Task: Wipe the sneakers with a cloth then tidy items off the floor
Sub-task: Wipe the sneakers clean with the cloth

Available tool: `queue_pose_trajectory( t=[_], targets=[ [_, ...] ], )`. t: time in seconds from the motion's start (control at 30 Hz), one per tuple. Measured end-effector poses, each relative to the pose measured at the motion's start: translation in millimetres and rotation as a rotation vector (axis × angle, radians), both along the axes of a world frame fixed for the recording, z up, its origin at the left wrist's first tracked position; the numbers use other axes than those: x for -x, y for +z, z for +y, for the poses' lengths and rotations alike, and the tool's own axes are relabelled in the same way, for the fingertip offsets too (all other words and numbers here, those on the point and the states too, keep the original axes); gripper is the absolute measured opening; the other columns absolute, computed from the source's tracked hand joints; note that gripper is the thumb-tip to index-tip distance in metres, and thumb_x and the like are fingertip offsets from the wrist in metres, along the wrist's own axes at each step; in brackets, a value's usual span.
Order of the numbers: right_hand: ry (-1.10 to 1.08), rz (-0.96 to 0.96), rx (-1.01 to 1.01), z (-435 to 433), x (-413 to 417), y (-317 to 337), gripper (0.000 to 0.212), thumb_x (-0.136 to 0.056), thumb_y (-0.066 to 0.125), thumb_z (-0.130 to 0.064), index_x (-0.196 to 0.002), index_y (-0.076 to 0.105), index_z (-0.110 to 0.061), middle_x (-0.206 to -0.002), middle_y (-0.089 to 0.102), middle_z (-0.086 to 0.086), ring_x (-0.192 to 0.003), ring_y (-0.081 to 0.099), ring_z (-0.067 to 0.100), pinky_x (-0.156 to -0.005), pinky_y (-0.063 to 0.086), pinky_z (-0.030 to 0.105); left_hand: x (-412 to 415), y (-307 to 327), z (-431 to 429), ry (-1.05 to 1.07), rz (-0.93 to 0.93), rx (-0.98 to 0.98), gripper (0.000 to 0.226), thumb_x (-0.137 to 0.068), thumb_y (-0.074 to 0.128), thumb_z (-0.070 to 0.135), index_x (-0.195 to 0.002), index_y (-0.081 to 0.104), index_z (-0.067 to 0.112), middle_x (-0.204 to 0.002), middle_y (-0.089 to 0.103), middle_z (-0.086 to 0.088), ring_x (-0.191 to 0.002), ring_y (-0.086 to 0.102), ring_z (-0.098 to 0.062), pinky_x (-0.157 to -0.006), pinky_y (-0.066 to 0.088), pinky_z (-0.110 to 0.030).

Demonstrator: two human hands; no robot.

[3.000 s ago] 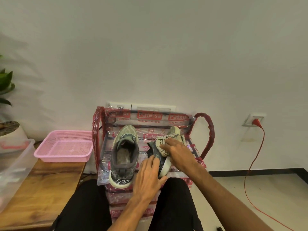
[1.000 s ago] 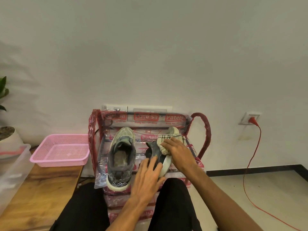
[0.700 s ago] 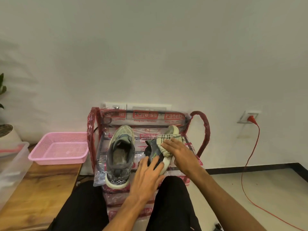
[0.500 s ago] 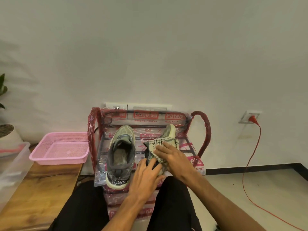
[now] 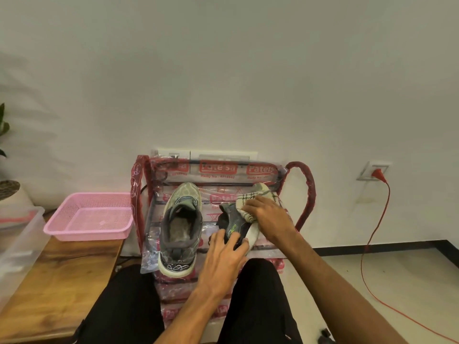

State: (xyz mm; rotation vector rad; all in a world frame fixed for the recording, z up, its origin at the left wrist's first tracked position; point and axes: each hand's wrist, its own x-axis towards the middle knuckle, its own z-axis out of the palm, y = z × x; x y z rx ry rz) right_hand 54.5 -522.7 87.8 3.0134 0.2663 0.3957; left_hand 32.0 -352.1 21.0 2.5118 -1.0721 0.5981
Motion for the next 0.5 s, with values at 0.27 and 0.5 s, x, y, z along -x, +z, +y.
queue_pose_trajectory(
  t=[0.27,0.5],
  targets=[
    [0.167,0.130,-0.148,9,27,0,0.056,-0.087,0.067,-0.011,-0.139,0.052,-0.026,-0.147,0.046,-0.006,-0.142,0.030,0.016,-0.115,0.025,0.033,2,0,4,0.023,0.050,0.063,0.049,-0.058,0.092,0.029,-0.100,0.067,0.024,-0.114,0.059,-0.004,-0.099,0.062,-0.032,-0.073,0.059,-0.041],
    [-0.176,0.004,-0.155,-6,0,19,0.043,-0.086,0.066,-0.009,-0.127,0.063,-0.023,-0.128,0.063,0.001,-0.116,0.057,0.023,-0.093,0.052,0.040,-1,-6,-1,0.024,0.065,-0.037,0.059,-0.061,0.091,0.028,-0.111,0.060,0.022,-0.123,0.054,-0.009,-0.111,0.059,-0.038,-0.087,0.055,-0.050]
  ],
)
